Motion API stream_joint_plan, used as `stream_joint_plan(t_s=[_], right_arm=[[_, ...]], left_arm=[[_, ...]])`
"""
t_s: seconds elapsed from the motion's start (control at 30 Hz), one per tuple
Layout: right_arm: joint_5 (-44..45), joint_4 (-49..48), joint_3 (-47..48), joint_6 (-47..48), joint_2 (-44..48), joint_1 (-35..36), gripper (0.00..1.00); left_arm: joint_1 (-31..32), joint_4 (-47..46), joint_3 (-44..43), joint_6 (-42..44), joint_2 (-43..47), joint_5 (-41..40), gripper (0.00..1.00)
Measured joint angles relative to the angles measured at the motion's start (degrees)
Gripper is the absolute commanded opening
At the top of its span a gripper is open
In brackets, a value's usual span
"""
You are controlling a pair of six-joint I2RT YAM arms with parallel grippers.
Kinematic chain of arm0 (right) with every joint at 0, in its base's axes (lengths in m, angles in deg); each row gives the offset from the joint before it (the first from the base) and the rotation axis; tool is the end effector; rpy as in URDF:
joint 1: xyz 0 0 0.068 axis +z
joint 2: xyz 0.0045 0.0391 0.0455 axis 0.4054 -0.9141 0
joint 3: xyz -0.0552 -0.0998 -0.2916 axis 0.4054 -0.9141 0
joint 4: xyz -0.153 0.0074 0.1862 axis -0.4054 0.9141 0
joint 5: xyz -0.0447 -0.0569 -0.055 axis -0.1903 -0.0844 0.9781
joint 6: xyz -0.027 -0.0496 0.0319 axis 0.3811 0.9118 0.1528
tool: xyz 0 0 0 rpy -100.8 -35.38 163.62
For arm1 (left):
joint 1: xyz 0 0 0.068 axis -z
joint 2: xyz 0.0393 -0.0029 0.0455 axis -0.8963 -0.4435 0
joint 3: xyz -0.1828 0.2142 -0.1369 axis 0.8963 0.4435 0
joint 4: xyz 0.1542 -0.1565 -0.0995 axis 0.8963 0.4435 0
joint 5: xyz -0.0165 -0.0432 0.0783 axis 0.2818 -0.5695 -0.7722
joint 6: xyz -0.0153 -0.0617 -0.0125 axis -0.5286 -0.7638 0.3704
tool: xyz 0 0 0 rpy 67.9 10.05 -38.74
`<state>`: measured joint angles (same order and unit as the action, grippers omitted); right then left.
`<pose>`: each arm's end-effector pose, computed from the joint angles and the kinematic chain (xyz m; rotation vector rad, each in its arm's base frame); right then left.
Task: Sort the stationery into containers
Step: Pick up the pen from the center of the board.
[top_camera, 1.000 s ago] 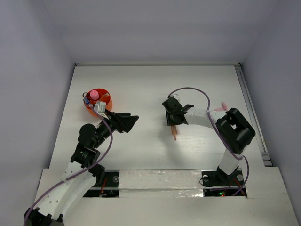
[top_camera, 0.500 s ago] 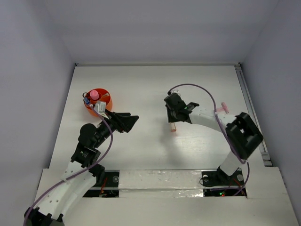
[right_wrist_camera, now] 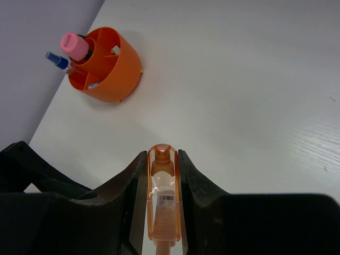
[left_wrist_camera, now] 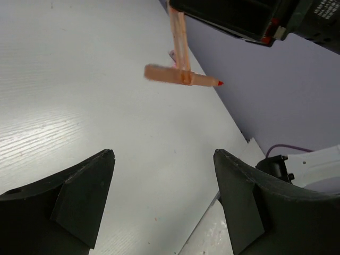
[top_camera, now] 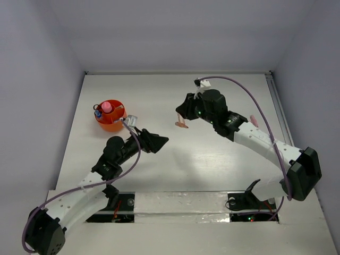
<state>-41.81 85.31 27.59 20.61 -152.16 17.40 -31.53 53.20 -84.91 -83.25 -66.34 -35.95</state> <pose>0.2362 0.2065 0.3826 -0.2610 1.9410 0.7696 0.1067 -0.0859 0.2911 0.2009 1.6045 -1.2047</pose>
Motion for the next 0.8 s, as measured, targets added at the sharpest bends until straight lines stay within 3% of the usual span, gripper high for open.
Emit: stream_joint_plan(t_s=[0.4, 0.8], right_arm=[[-6.38, 0.76, 0.92, -1.97, 1.09, 0.0, 0.03], [-11.43, 1.11, 2.91, -4.11, 1.25, 0.02, 0.04]], left_arm=[[7.5, -7.34, 0.02, 8.57, -1.03, -9.55, 0.7], [10.86, -14.19, -1.29, 18.16, -3.96, -11.52, 0.67]])
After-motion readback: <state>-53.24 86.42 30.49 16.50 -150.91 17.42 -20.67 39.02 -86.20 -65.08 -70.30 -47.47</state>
